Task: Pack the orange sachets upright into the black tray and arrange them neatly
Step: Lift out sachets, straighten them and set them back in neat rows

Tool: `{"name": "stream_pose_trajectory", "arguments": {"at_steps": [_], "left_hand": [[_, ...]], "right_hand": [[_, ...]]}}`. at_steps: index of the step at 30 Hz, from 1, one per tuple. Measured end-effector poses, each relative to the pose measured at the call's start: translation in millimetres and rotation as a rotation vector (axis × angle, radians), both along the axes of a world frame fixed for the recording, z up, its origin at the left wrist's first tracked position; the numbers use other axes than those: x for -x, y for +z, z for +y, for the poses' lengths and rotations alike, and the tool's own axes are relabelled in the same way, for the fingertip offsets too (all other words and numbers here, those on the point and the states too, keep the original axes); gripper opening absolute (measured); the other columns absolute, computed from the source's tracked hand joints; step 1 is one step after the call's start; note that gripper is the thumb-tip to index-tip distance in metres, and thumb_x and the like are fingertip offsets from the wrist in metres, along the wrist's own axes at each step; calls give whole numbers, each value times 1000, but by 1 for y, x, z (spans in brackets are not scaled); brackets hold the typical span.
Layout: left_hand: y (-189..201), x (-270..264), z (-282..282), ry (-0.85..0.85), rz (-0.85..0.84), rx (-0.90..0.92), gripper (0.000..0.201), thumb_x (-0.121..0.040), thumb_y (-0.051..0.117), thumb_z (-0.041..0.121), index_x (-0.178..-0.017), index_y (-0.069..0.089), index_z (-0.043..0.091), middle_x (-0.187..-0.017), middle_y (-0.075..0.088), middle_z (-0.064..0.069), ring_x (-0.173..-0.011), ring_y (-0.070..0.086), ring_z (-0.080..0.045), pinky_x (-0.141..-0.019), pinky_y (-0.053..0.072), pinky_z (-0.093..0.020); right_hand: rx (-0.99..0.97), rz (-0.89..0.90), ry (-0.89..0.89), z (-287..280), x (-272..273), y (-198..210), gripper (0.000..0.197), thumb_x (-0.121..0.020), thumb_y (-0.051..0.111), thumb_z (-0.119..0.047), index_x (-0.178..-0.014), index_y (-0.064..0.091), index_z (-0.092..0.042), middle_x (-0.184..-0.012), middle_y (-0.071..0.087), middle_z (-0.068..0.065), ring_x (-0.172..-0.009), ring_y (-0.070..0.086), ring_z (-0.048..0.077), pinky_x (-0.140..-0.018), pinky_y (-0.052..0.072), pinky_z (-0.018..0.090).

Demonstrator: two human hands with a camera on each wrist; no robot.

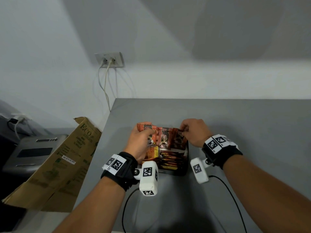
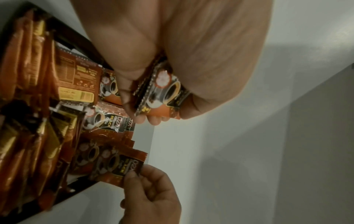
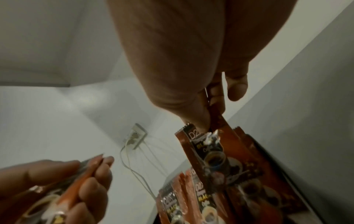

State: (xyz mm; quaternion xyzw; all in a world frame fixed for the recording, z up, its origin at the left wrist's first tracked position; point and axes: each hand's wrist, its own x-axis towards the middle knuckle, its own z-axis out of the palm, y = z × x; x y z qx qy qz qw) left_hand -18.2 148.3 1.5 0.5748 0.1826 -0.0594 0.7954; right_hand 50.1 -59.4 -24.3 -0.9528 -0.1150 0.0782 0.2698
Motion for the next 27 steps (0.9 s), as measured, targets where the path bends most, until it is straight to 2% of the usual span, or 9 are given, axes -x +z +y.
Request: {"name": "stream_pose_trajectory", "arguments": {"at_steps": [3, 8, 10, 13, 17, 19, 21, 24, 27], "left_hand": [[0, 4, 1, -37, -6, -44, 17, -90, 51, -10, -95, 56, 6, -69, 61, -14, -57, 62, -21, -59, 46, -36], [-2, 7, 8, -34, 16, -16, 25, -88, 47, -15, -101, 56, 4, -67, 66, -9, -65, 63, -24, -63, 48, -38], [-3, 7, 10, -21, 47, 17, 34, -85, 44, -16, -110, 55, 5, -70, 66, -11, -65, 65, -25, -63, 51, -39], [-3, 5, 11, -45, 70, -23, 35, -86, 42, -15, -110, 55, 6, -80, 66, -11, -69, 66, -25, -64, 56, -39], [-6, 4, 8, -108, 64, -126, 35, -87, 53, -14, -111, 58, 11, -94, 68, -11, -83, 68, -24, -69, 59, -40], [-9, 3, 7, -117, 44, -174, 39, -84, 61, -16, -113, 59, 11, -96, 71, -12, -82, 72, -25, -69, 59, -39], [-11, 2, 3, -128, 12, -231, 42, -81, 68, -15, -115, 58, 8, -102, 72, -19, -89, 73, -33, -77, 61, -47], [-10, -1, -8, -152, -34, -250, 50, -72, 77, -12, -115, 58, 4, -105, 70, -26, -94, 70, -44, -85, 59, -56], [-10, -6, -20, -182, -64, -236, 56, -65, 80, -7, -115, 56, 2, -92, 69, -21, -77, 69, -33, -75, 59, -46]], "right_hand": [[65, 58, 40, 5, -4, -13, 16, -87, 66, -6, -94, 71, -20, -100, 68, 0, -93, 65, 20, -85, 55, 33], [138, 113, 32, 8, -8, -26, 23, -87, 60, -5, -97, 70, -24, -103, 68, 1, -94, 65, 21, -85, 57, 38], [150, 111, 31, 8, -9, -29, 26, -87, 58, -5, -100, 70, -24, -104, 68, 2, -94, 65, 23, -85, 57, 38], [150, 68, 38, 9, -9, -34, 25, -87, 58, -5, -102, 71, -21, -106, 68, 4, -97, 64, 24, -87, 56, 39], [125, 33, 21, 7, -7, -38, 23, -89, 64, -9, -109, 71, -17, -112, 63, 5, -103, 62, 26, -90, 53, 39], [69, -14, -19, 4, -5, -32, 22, -88, 68, -15, -110, 71, -17, -110, 62, 3, -101, 60, 22, -89, 50, 33], [-79, -67, -60, 3, -1, -18, 18, -87, 71, -21, -104, 73, -18, -99, 64, -4, -88, 59, 10, -80, 46, 24], [-394, 48, -9, 8, 10, 15, 17, -85, 74, -29, -102, 73, -27, -91, 70, -12, -83, 65, 3, -78, 51, 20], [-456, 125, 88, 12, 16, 33, 15, -83, 77, -18, -95, 76, -26, -85, 73, -6, -78, 68, 5, -74, 54, 19]]}}
